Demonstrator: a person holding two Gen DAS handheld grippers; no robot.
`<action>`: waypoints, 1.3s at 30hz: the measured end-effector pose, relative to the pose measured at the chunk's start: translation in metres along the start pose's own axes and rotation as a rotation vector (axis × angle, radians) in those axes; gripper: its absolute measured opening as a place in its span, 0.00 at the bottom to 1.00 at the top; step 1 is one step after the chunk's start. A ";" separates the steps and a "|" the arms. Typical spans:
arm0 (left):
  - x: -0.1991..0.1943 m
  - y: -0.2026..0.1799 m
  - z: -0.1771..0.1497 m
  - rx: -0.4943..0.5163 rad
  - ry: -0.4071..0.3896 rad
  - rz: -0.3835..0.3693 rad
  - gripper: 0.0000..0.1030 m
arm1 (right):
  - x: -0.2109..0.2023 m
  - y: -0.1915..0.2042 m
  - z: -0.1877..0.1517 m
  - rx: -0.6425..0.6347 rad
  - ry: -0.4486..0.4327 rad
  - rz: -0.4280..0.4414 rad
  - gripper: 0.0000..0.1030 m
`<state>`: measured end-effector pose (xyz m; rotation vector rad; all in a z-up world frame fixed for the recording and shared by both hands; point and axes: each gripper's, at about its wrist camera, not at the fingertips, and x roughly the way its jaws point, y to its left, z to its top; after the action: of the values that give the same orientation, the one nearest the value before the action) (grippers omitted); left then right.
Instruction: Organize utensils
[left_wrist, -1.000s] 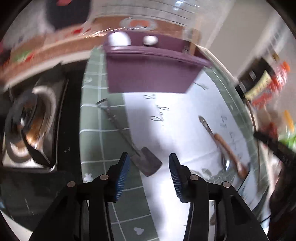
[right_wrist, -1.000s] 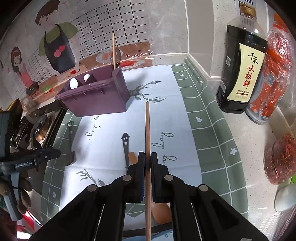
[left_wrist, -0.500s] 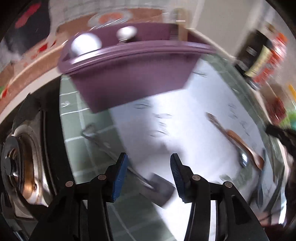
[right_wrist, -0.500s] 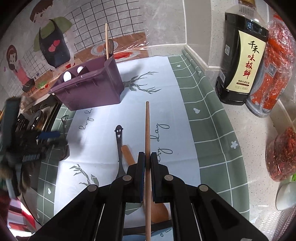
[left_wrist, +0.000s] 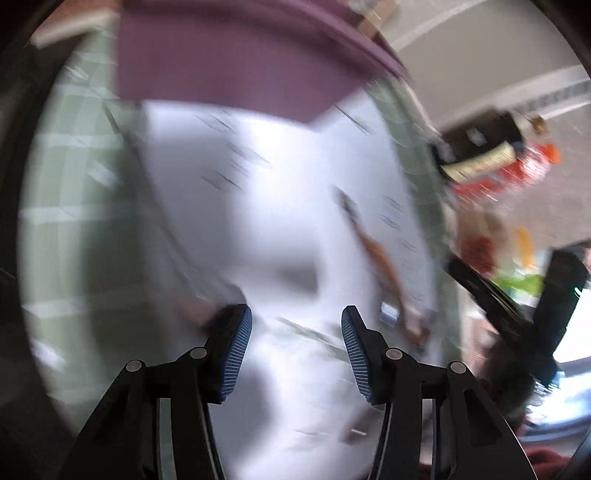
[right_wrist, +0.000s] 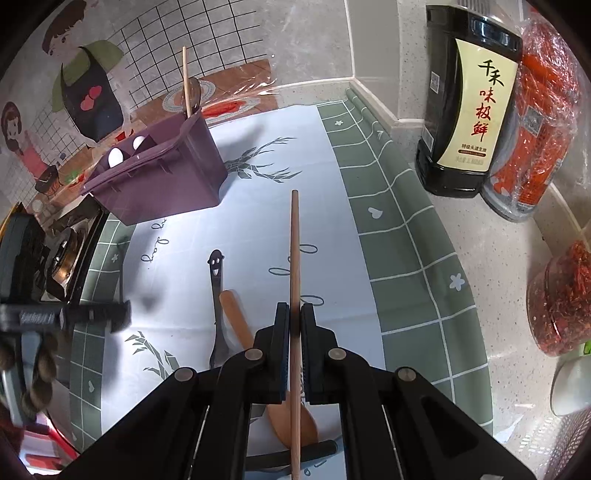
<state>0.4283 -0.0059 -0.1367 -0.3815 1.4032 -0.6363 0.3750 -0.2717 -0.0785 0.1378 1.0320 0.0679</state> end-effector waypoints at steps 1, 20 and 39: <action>0.005 -0.008 -0.004 0.010 0.026 -0.025 0.49 | 0.000 0.001 0.001 -0.003 -0.001 -0.001 0.05; -0.030 0.035 0.067 0.245 0.084 0.307 0.50 | 0.001 -0.012 -0.007 0.027 0.016 -0.009 0.05; 0.023 -0.056 0.044 0.300 0.048 0.025 0.50 | 0.000 -0.009 0.003 0.003 0.017 -0.033 0.06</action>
<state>0.4619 -0.0684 -0.1148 -0.1107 1.3309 -0.8265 0.3777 -0.2807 -0.0783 0.1233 1.0511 0.0371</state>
